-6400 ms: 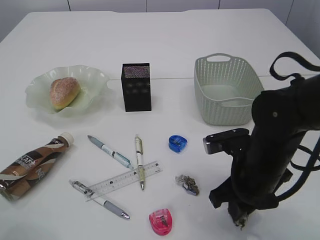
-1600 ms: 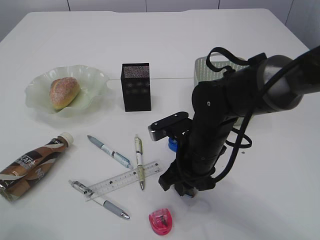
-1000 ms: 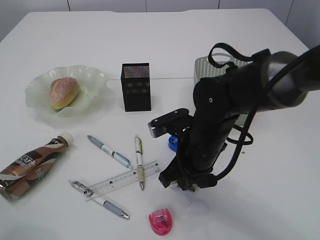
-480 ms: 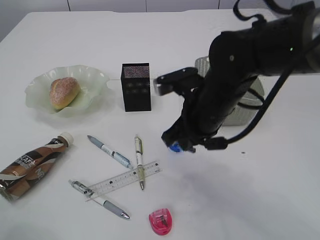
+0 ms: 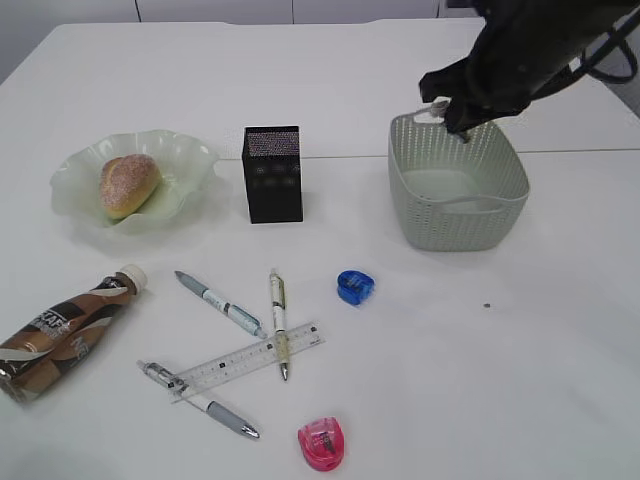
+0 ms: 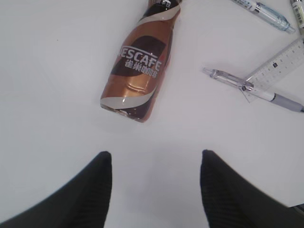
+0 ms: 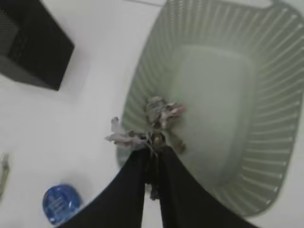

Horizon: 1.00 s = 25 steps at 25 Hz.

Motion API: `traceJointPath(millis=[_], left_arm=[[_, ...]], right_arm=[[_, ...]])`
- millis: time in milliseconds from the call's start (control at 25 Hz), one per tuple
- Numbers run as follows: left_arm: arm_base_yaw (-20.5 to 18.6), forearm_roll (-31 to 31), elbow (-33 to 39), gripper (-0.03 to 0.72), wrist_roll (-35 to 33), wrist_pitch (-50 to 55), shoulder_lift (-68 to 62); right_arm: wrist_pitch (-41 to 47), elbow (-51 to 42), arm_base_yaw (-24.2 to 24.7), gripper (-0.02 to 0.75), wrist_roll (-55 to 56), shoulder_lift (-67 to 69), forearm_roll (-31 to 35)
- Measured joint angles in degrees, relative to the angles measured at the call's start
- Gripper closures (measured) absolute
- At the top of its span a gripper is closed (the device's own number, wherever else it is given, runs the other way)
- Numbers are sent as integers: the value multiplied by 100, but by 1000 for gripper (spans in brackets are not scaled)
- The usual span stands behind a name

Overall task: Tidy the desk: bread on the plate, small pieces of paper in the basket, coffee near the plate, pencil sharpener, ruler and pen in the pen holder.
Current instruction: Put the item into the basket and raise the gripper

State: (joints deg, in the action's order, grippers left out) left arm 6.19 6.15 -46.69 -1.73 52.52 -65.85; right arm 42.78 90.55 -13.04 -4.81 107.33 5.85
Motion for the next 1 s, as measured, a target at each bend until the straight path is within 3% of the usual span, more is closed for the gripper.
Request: traceJointPath(millis=[200, 320, 520, 600, 720, 1000], left_arm=[[0, 10, 0, 254, 0, 0, 0], [0, 10, 0, 254, 0, 0, 0], [0, 10, 0, 254, 0, 0, 0], [0, 10, 0, 254, 0, 0, 0], [0, 10, 0, 254, 0, -14, 0], [0, 10, 0, 254, 0, -33, 0]], right_arm=[[-346, 263, 284, 664, 168, 410, -99], [-520, 298, 284, 596, 177, 608, -99], [-616, 372, 284, 280, 199, 743, -108], [-597, 401, 284, 199, 203, 743, -121], [-264, 483, 284, 166, 224, 743, -121], [1751, 544, 284, 162, 260, 473, -124]])
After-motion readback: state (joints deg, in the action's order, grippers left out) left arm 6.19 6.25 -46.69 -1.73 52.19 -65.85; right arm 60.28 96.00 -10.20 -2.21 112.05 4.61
